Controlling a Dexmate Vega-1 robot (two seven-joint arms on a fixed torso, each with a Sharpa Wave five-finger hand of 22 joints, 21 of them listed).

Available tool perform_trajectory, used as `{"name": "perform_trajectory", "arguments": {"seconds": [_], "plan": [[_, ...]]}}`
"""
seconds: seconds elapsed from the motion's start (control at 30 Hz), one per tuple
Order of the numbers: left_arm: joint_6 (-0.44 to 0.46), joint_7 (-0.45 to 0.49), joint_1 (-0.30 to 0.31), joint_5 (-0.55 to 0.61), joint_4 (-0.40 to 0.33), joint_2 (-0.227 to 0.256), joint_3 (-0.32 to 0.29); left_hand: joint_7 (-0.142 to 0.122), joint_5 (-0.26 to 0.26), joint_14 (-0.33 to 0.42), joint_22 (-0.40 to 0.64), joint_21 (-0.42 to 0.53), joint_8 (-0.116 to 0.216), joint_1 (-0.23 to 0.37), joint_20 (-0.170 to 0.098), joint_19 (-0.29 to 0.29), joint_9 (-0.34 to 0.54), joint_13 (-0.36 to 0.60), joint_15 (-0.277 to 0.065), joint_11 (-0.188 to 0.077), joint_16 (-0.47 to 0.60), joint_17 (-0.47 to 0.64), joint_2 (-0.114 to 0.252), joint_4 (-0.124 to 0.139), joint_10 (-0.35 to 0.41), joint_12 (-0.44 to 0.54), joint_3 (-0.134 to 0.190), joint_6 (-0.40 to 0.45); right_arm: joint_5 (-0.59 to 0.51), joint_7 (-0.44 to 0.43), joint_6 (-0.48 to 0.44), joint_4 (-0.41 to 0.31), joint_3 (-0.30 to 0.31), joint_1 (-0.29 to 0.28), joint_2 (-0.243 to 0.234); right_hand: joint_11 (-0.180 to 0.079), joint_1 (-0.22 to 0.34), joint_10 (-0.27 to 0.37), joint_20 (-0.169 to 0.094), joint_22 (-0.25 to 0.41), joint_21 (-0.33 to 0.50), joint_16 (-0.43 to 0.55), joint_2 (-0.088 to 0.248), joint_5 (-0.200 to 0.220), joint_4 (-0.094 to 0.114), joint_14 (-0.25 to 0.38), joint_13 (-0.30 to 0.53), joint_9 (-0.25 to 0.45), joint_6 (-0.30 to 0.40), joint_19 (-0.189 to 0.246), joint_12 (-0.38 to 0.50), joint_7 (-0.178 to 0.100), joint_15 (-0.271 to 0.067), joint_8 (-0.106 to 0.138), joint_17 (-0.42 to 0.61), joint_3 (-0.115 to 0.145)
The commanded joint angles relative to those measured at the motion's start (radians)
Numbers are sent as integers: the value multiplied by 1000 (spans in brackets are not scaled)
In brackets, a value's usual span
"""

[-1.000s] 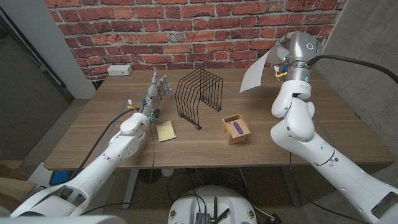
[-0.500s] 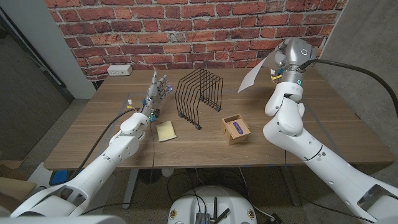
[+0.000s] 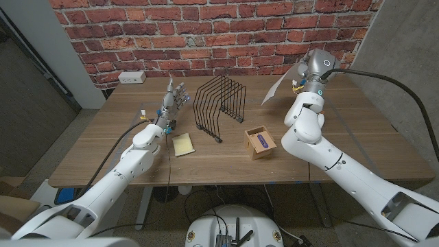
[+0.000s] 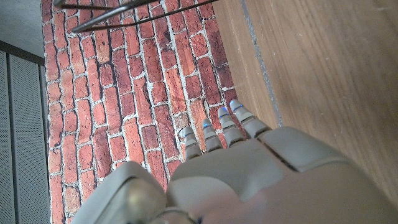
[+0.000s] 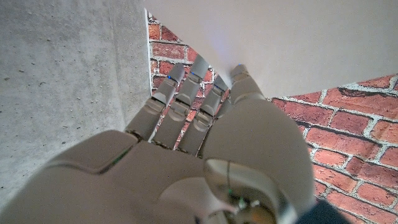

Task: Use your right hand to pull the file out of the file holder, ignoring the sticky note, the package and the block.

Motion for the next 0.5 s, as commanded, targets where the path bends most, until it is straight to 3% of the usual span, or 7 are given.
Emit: {"name": "perform_trajectory", "arguments": {"seconds": [0.03,0.5], "plan": [[0,0,0,0,0,0,0,-6,7,7,6,9,7,1,2,6,3,5,-4,-6,6,3,11,3,1,6,-3,5,87,-59,-37,67,-41,48,14,0,-11,1,-136,1,-1,-2,-1,-2,2,3,3,3,3,8,4,7,-68,-5,4,5],[0,0,0,0,0,0,0,-6,7,7,6,8,7,1,2,5,3,5,-4,-9,6,3,11,3,1,6,-3,5,197,-148,-57,123,-57,69,34,0,-13,4,-136,1,-1,-2,-1,-2,-1,3,3,3,3,10,5,8,-69,-6,5,6]]}}
